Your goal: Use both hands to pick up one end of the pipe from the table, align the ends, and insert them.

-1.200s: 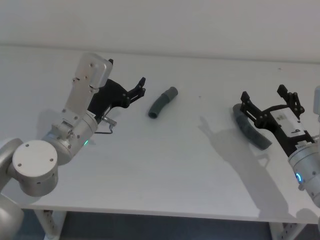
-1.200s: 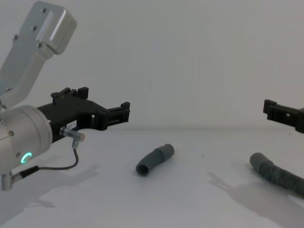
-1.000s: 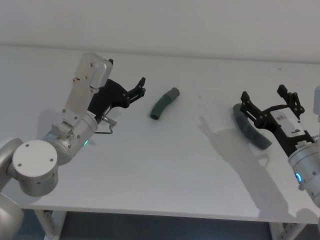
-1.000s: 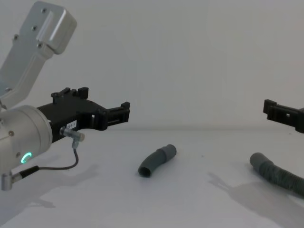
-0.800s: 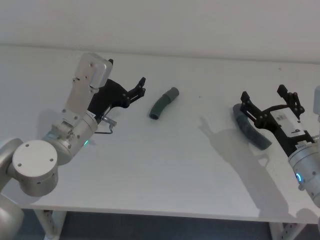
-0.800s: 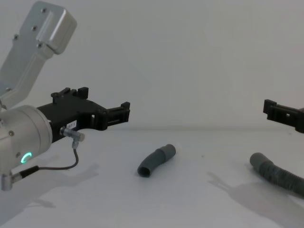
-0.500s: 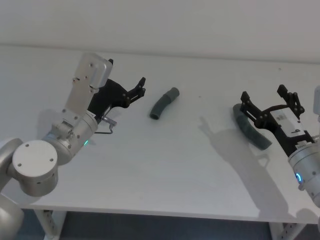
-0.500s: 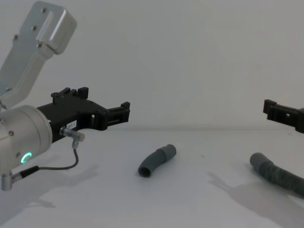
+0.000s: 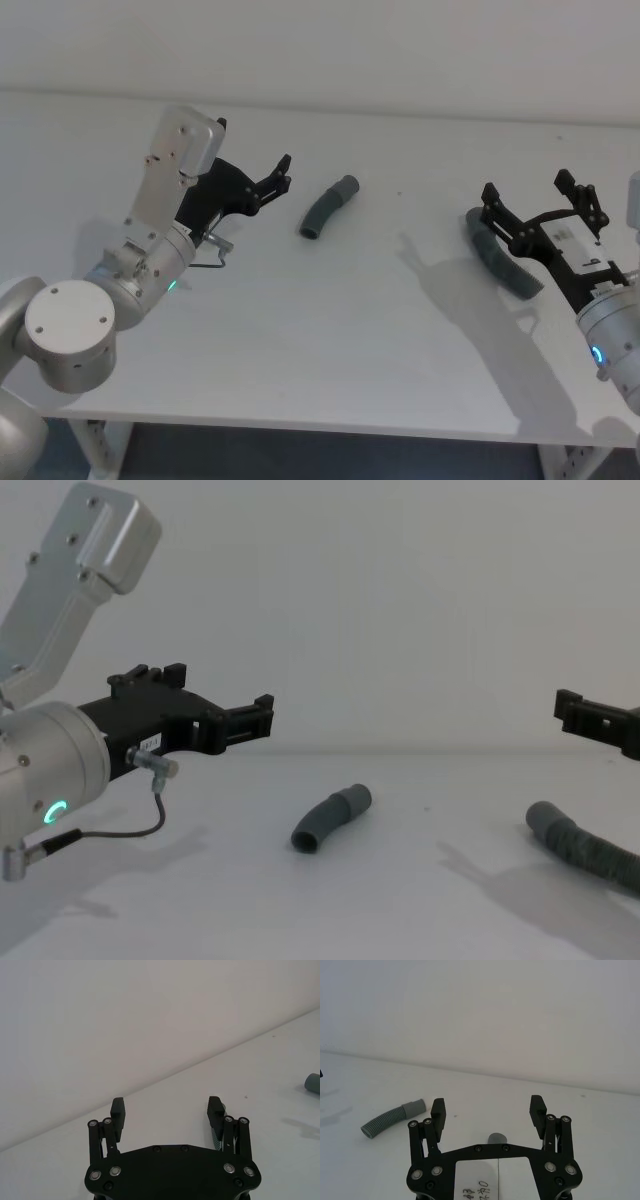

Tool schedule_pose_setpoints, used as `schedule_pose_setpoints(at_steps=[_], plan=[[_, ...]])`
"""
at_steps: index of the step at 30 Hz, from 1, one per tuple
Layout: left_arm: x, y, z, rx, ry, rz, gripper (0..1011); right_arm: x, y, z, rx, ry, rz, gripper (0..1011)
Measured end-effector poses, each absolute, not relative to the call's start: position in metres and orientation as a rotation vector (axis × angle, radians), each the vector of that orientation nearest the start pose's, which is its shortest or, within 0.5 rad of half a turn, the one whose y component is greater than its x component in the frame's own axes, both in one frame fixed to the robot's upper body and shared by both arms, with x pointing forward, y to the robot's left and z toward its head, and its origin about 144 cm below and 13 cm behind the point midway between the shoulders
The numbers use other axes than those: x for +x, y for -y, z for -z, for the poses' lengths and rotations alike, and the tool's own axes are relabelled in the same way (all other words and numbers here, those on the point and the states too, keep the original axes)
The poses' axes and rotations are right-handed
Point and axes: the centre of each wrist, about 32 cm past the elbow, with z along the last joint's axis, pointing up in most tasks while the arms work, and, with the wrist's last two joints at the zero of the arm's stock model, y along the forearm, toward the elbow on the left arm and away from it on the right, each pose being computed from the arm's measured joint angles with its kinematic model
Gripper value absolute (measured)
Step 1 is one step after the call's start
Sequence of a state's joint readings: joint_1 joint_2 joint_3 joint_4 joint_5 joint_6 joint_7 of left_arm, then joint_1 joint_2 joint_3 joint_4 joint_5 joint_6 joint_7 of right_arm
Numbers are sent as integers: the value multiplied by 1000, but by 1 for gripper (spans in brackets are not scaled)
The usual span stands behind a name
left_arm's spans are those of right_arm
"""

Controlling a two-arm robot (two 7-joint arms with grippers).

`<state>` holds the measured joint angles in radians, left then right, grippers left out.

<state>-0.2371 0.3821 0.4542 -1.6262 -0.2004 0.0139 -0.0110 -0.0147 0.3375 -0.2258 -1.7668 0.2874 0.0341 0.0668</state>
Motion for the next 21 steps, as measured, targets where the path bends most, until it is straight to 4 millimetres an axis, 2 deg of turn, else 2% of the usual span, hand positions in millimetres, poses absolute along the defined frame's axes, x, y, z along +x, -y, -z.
schedule_pose_setpoints(at_steps=[21], plan=[[492,-198,-1204,61,267,-1124,1001,443,237,-1189,26,75,1230,1001]])
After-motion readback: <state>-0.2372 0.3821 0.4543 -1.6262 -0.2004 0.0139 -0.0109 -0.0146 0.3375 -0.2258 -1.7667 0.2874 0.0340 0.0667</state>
